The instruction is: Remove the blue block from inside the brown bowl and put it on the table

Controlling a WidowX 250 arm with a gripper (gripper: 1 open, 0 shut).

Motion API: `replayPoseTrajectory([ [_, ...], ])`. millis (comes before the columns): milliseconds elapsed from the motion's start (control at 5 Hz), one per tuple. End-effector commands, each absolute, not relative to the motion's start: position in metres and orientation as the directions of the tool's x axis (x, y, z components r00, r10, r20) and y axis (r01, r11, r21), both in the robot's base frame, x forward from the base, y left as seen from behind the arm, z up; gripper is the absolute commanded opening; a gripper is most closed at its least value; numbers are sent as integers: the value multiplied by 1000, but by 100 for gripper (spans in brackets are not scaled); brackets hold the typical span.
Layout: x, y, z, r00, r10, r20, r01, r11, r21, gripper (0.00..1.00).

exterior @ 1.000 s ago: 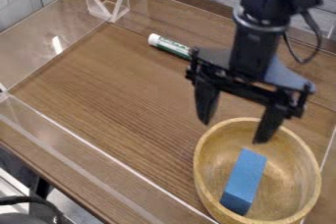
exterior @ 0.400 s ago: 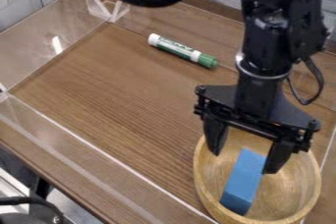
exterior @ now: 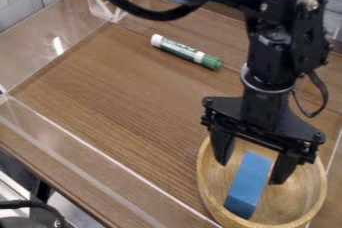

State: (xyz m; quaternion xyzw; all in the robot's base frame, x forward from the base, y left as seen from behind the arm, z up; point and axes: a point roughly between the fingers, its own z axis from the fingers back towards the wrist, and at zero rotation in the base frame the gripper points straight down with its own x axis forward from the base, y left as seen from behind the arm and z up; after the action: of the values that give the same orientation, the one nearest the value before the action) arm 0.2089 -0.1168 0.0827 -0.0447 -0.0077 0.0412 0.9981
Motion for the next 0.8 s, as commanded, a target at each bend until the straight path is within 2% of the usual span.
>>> replayPoseTrajectory([
  [0, 218, -118, 87, 995, 83, 49, -77, 990, -119, 100],
  [600, 224, -116, 81, 995, 74, 68, -64, 989, -135, 100],
])
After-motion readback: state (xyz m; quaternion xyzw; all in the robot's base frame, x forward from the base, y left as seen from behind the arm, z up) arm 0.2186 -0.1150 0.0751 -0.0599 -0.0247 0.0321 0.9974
